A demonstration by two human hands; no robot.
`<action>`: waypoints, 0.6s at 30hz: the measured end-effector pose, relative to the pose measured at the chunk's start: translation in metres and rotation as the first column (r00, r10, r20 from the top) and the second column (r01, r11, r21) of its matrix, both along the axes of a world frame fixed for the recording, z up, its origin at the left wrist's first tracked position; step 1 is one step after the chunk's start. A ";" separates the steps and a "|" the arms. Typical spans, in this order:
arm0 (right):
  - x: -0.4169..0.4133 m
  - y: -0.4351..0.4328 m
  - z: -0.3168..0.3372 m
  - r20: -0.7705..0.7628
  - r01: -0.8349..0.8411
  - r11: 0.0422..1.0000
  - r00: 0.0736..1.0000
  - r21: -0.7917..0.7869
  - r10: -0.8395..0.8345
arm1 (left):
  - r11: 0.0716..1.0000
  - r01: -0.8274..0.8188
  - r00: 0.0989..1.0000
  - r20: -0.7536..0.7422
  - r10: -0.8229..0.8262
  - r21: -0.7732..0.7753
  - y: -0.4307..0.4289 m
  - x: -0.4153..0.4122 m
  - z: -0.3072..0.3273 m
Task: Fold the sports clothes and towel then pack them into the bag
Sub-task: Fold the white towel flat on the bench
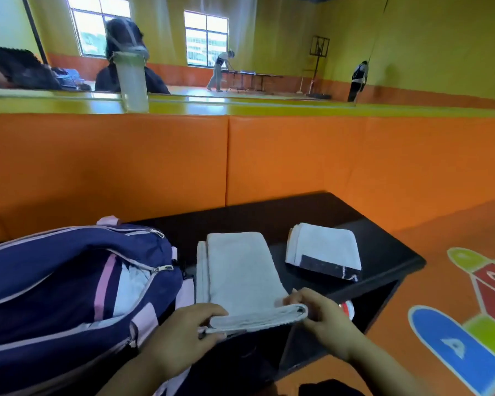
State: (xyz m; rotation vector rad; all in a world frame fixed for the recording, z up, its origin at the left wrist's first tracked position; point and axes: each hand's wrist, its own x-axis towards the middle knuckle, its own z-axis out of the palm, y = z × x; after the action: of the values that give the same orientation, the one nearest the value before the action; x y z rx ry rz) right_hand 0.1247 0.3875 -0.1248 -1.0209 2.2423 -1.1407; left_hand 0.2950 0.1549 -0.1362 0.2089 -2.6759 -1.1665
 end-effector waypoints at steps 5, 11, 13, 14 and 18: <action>0.021 0.015 -0.004 0.057 0.043 0.987 0.998 -0.157 -0.035 | 0.979 -0.164 0.976 -0.127 0.179 0.122 0.014 0.013 -0.008; 0.018 -0.002 0.000 0.215 0.210 0.919 0.966 -0.334 -0.143 | 0.919 -0.228 0.962 -0.070 0.263 0.321 0.004 0.002 -0.012; 0.008 -0.014 0.002 0.206 0.239 0.914 0.962 -0.328 -0.177 | 0.870 -0.192 0.980 0.044 0.193 0.454 0.000 -0.006 -0.009; 0.003 -0.021 0.003 0.223 0.268 0.906 0.954 -0.328 -0.202 | 0.833 -0.182 0.983 0.078 0.165 0.523 -0.001 -0.010 -0.007; -0.026 -0.050 0.004 0.185 0.343 0.894 0.936 -0.287 -0.300 | 0.772 -0.195 0.980 0.082 0.183 0.606 -0.007 -0.032 -0.005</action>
State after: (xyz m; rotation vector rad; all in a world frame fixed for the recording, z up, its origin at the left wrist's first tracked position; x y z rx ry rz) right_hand 0.0983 0.3375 -0.1205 -0.6631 2.2166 -1.7025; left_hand 0.2630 0.1475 -0.1408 0.5771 -2.1210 -1.9254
